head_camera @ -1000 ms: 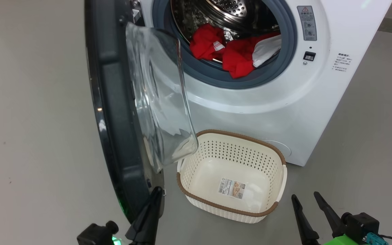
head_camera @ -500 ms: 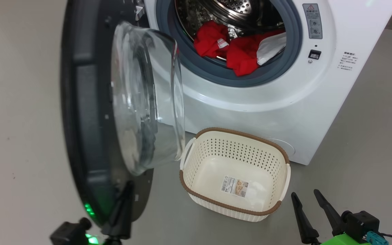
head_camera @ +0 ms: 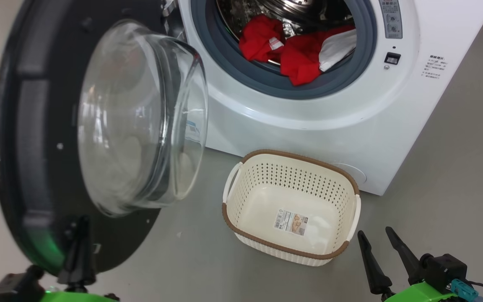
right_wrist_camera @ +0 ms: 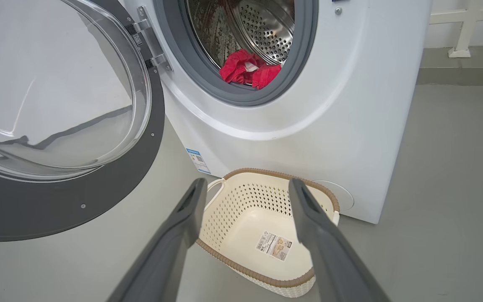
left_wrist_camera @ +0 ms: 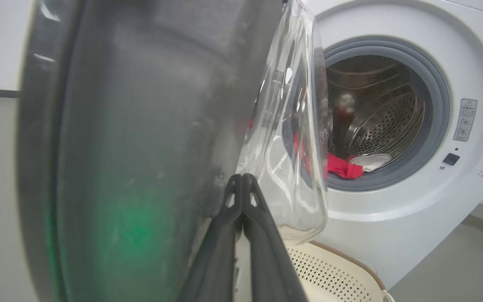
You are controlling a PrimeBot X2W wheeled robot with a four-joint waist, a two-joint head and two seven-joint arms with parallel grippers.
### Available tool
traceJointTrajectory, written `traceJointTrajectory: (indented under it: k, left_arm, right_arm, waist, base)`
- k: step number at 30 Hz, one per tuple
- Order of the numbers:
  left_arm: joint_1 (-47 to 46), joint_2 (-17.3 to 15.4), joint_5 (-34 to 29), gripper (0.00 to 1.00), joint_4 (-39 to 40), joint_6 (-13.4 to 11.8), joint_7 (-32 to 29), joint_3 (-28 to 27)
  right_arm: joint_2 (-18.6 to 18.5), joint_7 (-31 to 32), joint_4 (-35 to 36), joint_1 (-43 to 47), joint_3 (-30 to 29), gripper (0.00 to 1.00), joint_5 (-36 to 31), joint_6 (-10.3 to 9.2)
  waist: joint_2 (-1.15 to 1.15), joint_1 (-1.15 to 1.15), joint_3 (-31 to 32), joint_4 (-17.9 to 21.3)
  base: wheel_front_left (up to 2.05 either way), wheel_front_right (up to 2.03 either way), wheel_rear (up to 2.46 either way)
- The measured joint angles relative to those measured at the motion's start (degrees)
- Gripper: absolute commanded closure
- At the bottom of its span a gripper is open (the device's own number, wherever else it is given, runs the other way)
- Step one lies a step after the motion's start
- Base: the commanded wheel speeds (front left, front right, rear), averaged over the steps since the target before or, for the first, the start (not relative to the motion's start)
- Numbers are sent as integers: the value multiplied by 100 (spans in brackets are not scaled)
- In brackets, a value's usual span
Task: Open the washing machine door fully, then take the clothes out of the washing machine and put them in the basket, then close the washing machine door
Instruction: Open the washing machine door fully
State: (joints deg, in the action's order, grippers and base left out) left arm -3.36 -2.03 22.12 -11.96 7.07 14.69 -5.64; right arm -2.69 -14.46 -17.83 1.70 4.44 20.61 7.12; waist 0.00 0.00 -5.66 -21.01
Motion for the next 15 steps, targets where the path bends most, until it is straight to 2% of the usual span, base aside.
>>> traceJointTrajectory:
  k: [15]
  left_arm:
    - [-811,-124,-215,100,-655,53,0,-1122]
  right_arm:
    - [-1,0,-1,-137,-4,0,-62,0]
  waist:
    - [0,0,-235,68]
  base:
    - [0,0,0]
